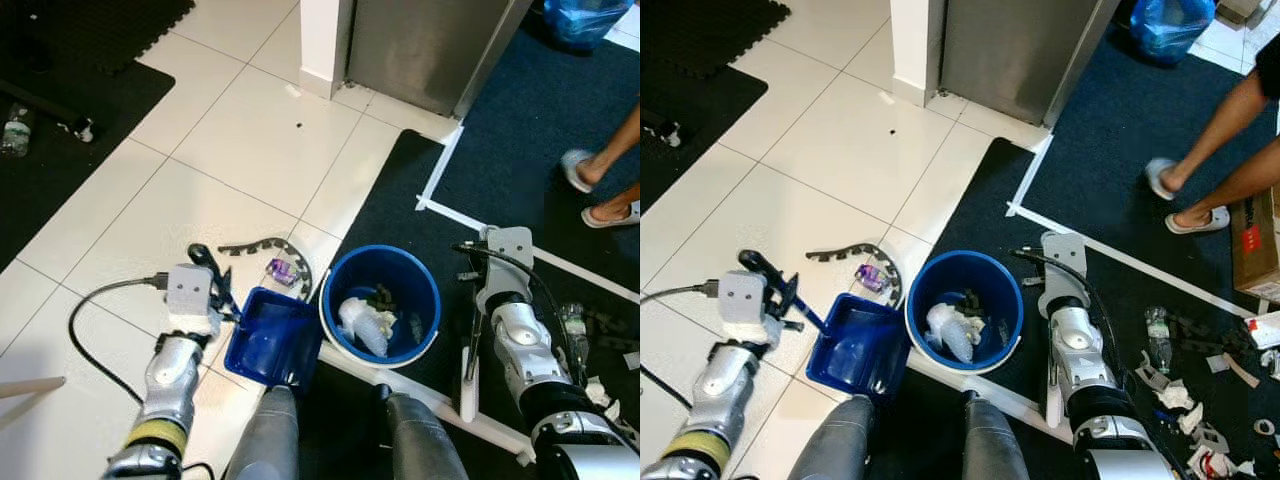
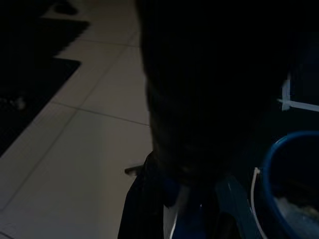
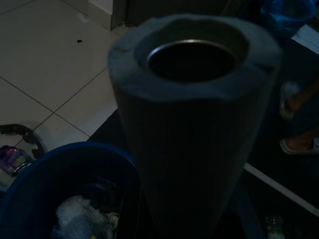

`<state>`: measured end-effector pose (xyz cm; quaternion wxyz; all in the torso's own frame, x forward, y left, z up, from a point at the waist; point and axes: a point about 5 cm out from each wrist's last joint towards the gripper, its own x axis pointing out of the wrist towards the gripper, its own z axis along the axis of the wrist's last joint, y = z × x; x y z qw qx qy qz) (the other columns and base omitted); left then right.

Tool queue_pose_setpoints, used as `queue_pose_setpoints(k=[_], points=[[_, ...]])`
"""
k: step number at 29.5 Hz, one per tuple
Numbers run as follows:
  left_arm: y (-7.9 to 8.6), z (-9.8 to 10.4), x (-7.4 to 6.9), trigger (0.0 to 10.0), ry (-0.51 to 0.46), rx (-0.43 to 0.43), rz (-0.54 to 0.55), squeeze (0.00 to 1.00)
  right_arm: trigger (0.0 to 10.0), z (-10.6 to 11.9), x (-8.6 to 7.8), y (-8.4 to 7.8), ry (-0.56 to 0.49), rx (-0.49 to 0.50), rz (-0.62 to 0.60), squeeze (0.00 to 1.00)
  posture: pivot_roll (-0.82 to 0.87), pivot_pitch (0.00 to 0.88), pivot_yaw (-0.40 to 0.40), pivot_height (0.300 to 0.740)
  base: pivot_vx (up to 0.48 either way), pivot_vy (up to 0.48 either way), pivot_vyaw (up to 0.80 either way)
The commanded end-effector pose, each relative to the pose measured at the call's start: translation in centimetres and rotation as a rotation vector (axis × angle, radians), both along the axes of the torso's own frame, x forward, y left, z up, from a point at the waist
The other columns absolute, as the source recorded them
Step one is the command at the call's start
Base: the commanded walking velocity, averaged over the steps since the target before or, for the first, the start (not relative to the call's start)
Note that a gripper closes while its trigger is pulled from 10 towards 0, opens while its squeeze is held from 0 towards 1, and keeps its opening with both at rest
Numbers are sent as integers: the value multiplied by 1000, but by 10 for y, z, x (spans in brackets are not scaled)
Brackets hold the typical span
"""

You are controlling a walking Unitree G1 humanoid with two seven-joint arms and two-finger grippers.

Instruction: Sweep floor

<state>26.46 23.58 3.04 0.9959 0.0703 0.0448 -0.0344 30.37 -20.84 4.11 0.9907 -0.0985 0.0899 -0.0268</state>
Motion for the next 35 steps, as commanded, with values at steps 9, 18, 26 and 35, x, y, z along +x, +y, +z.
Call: queue_pose_setpoints(k=[9, 18, 26, 35], points=[[16, -10, -3, 0, 73, -29, 90, 0, 10000, -25, -14, -7, 137, 26, -55, 0, 169, 183, -34, 740, 0, 0, 0], [32, -28, -13, 10000, 213, -118, 238, 0, 10000, -13, 4, -4, 123, 48, -65, 0, 182, 77, -34, 740, 0, 0, 0], [23, -56, -32, 10000, 396, -96, 246, 0, 10000, -14, 7, -5, 151, 73, -87, 0, 183, 34, -46, 740, 0, 0, 0], [15, -77, -53, 10000, 543, -67, 209, 0, 10000, -21, 1, -13, 188, 63, -135, 0, 177, 0, -36, 740, 0, 0, 0]])
